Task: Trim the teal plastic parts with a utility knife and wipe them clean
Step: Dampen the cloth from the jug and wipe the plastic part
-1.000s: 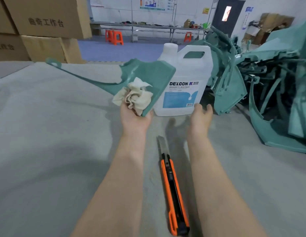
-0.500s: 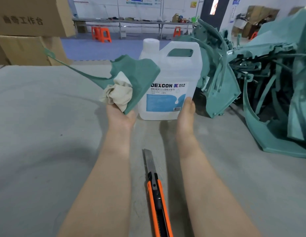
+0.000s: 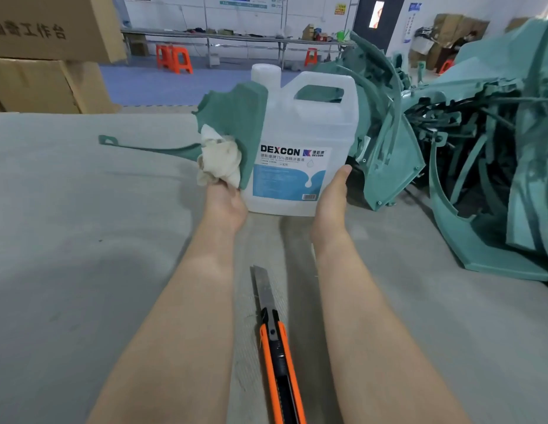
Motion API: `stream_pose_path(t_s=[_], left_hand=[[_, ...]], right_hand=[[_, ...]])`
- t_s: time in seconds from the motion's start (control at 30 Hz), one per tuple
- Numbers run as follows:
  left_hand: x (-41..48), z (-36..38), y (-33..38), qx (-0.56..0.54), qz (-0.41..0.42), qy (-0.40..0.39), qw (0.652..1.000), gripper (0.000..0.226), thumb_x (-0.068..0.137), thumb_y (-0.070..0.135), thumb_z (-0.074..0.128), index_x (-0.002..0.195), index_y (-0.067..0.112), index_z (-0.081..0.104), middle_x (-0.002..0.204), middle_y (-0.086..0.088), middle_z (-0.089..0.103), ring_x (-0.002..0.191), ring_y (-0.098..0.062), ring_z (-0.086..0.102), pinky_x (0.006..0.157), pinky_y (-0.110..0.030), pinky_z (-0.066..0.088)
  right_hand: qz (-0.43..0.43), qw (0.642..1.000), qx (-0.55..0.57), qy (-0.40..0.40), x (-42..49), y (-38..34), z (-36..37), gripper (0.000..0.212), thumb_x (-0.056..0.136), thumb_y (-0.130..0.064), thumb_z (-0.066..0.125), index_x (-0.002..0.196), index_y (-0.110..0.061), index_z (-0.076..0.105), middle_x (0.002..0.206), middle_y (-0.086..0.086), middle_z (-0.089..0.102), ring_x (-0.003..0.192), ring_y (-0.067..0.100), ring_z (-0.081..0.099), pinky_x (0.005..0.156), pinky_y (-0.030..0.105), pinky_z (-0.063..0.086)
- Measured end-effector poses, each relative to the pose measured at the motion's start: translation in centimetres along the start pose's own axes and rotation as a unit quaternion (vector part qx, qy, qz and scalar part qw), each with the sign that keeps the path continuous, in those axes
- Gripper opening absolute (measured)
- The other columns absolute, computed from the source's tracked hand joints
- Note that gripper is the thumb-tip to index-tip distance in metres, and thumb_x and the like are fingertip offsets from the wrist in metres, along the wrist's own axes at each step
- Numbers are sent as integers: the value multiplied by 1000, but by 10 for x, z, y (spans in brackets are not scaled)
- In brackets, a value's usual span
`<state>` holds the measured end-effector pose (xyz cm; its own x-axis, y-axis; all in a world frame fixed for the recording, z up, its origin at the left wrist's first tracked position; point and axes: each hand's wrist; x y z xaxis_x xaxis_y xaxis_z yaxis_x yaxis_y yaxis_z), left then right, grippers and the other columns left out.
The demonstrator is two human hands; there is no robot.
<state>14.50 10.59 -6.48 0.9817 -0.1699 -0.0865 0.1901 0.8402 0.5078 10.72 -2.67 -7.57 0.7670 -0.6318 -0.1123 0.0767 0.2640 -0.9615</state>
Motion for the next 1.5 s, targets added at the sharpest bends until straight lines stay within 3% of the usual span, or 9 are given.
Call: stream_pose_path(t_s=[0.23, 0.57, 0.7, 0.8, 0.93, 1.07, 1.2, 1.3, 1.5], left_hand=[[-22, 12, -8, 32, 0, -33, 999, 44, 104, 28, 26, 139, 12, 47, 145, -10, 47, 136, -24, 42, 116, -43, 27], [-126, 73, -103, 100, -44, -99, 989, 34, 102, 24, 37, 131, 17, 53, 135, -5, 56, 128, -19, 48, 115, -34, 31], [-168, 83, -156, 134, -113, -120, 977, 22, 102, 24, 40, 93, 25, 60, 88, 9, 67, 86, -7, 61, 91, -23, 46], [-192, 87, -193, 115, -141, -96, 979, 27, 103, 17, 35, 85, 22, 55, 60, 17, 67, 56, 7, 61, 57, -7, 47], [-218, 99, -231, 105, -172, -124, 972, 28, 103, 17, 31, 91, 23, 55, 71, 16, 69, 66, 6, 63, 69, -8, 47], [-218, 109, -240, 127, -195, -120, 965, 23, 104, 24, 32, 101, 22, 55, 80, 9, 67, 67, -2, 63, 61, -15, 50], [-200, 100, -219, 110, -207, -87, 968, 29, 102, 28, 33, 90, 17, 57, 80, -2, 65, 72, -15, 60, 72, -26, 48], [-194, 84, -190, 100, -196, -70, 973, 33, 100, 35, 35, 97, 12, 59, 95, -11, 61, 82, -25, 57, 79, -33, 44], [-172, 54, -103, 150, -66, -36, 986, 42, 102, 30, 40, 131, 4, 54, 129, -16, 60, 119, -31, 57, 100, -42, 45]], right_hand=[[-76, 995, 4, 68, -19, -19, -8, 48, 102, -52, 23, 121, -25, 58, 125, -1, 61, 119, 20, 54, 106, 41, 40], [-99, 966, 2, 240, -82, -59, -148, 43, 102, -47, 28, 111, -13, 52, 108, 2, 52, 100, 22, 49, 103, 44, 42], [-89, 944, 4, 317, -103, -58, -215, 34, 102, -45, 30, 107, -15, 47, 109, 4, 50, 101, 22, 47, 105, 47, 41], [-94, 923, -12, 373, -114, -59, -252, 49, 103, -43, 31, 132, -8, 49, 134, 12, 53, 125, 29, 47, 110, 47, 34], [-108, 889, -72, 438, -115, -68, -276, 53, 106, -33, 32, 152, -8, 23, 157, 19, 24, 146, 31, 19, 117, 34, 11], [-151, 891, -78, 420, -124, -62, -266, 57, 101, -14, 43, 153, -12, 21, 160, 16, 9, 147, 29, 13, 115, 32, 14], [-269, 879, -66, 388, -141, -48, -227, 54, 88, 5, 50, 140, -3, 40, 149, 17, 26, 139, 22, 24, 109, 9, 17], [-299, 892, -53, 336, -151, -35, -194, 42, 86, 4, 51, 127, -4, 50, 130, 9, 37, 130, 30, 38, 112, 41, 31], [-405, 892, -96, 175, -171, -29, -134, 32, 94, -14, 47, 125, -6, 52, 117, 3, 51, 102, 18, 53, 90, 33, 47]])
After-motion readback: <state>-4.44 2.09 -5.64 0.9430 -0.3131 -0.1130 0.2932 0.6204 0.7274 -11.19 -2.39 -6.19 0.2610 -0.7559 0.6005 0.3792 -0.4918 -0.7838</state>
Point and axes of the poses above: each hand's wrist, its own x-axis towards the middle knuckle, its own z-axis out of the palm, y = z × x
